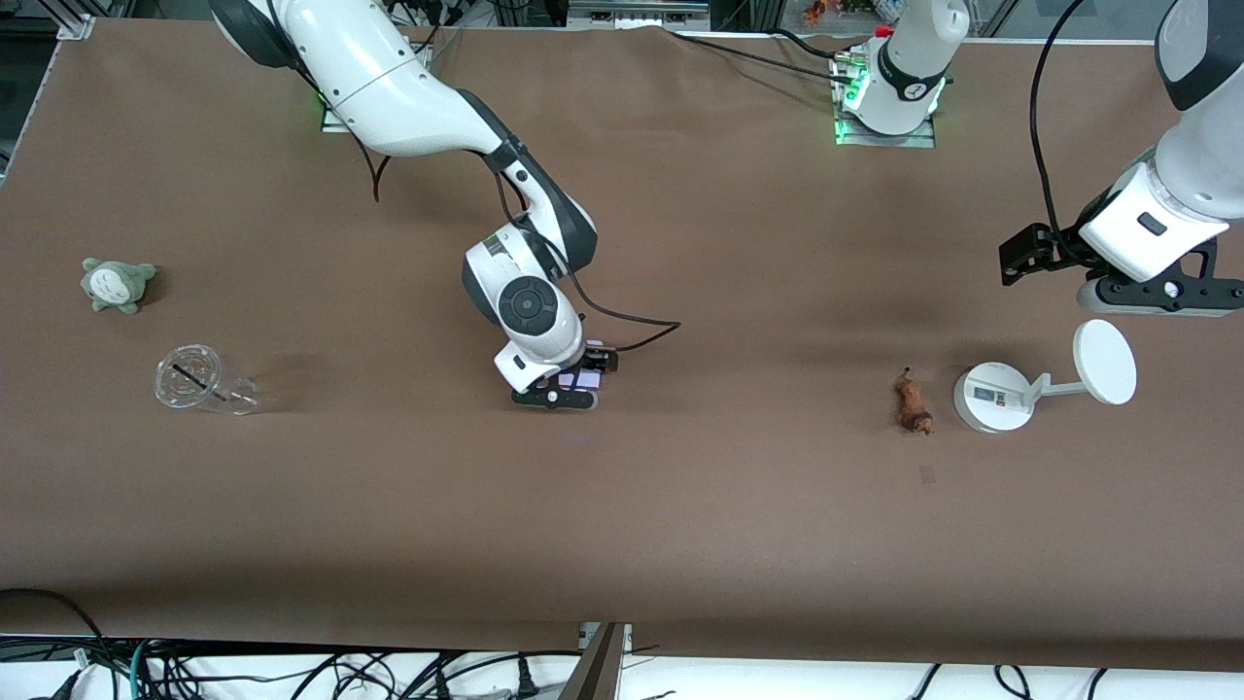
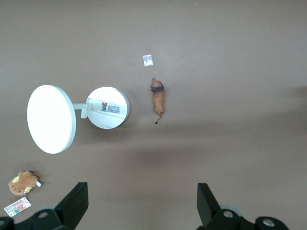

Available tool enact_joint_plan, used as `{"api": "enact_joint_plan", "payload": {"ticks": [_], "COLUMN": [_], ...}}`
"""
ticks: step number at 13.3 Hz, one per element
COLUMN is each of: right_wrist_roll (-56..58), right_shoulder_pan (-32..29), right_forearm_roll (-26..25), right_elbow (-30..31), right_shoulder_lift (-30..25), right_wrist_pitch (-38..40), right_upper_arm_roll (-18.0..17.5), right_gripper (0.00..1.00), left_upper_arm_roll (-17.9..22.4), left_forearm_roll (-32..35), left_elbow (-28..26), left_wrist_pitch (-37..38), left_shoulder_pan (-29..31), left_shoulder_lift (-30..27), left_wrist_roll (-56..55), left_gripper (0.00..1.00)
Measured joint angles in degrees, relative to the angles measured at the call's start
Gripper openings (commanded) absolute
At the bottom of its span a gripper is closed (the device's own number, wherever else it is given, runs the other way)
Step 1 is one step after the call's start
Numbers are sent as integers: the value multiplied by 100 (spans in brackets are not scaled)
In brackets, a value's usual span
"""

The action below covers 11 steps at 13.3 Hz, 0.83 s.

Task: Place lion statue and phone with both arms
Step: 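Grasp the silver phone with the right gripper and lift it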

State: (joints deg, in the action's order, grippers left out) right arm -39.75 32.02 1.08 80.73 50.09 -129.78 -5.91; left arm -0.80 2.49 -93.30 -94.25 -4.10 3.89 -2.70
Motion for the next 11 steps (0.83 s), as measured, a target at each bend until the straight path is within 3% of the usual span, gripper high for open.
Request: {"api": "enact_joint_plan", "payload": {"ticks": [2, 5, 7, 11], "right_wrist_roll": [1, 5, 28, 421], "right_shoulder_pan": [1, 1, -3, -210], "right_forearm_roll": [-1, -2, -4, -12], "right_elbow": [0, -4, -63, -255], "right_shoulder_lift": [36, 53, 50, -272], "right_wrist_pitch": [-39, -113, -127, 644], "right_upper_arm_roll": [0, 3, 30, 110], "right_gripper": [99, 47, 26, 24], "left_upper_arm_roll": [-4, -4, 3, 62], "left_forearm_roll": [0, 0, -19, -46], "left_elbow": [1, 19, 31, 52], "left_wrist_pitch": [0, -4, -1, 185], "left_shoulder_pan": [-8, -34, -36, -10], "left_shoulder_lift": [-13, -23, -23, -22], "left_wrist_roll": [0, -3, -9, -11], "left_gripper": [100, 100, 100, 100]}}
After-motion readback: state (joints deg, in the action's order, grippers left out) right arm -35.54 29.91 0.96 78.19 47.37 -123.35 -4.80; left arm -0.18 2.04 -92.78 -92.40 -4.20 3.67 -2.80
